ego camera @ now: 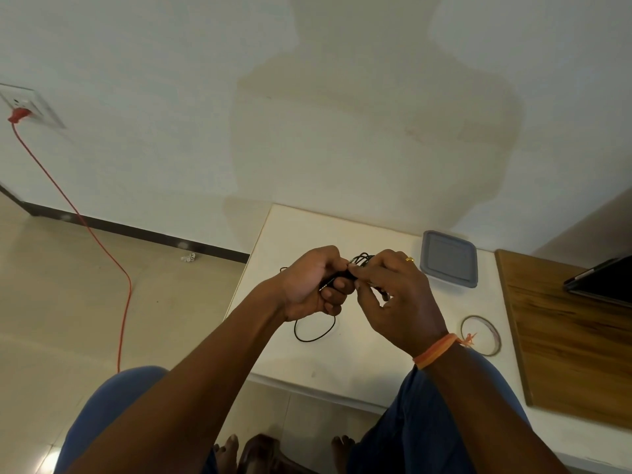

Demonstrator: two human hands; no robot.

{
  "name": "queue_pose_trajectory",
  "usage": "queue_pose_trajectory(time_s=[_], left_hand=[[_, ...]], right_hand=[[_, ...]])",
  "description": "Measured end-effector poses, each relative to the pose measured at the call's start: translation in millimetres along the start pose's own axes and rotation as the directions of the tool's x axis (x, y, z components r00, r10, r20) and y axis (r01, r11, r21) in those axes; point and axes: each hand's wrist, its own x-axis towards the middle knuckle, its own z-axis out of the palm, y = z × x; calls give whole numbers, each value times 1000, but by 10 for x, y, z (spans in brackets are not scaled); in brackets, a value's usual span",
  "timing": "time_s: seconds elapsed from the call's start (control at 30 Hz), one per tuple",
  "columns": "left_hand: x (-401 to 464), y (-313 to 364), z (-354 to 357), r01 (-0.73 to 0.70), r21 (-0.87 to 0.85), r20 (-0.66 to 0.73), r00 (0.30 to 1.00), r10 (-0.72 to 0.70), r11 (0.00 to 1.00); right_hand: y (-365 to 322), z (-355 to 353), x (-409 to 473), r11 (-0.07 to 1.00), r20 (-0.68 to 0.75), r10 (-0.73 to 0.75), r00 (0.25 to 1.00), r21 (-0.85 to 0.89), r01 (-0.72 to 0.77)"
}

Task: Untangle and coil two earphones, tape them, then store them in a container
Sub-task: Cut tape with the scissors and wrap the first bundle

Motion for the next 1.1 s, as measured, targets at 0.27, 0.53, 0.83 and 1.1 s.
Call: queue_pose_trajectory(time_s=[0.27,0.53,0.83,1.1], left_hand=[[9,26,112,-101,274,-233,958,168,956],[20,20,157,-135,320,-299,925,235,938],[46,10,186,-74,508,-298,920,255,858],[-4,-32,151,-197,590,-168,919,358,783]], right_hand=[[-5,38,-8,967,-30,148,988,215,-138],[11,-12,28,648,26,386,922,704,-291],[169,2,97,498,90,548,831,764,-411],[262,-29,91,534,305,260,916,744,-400]])
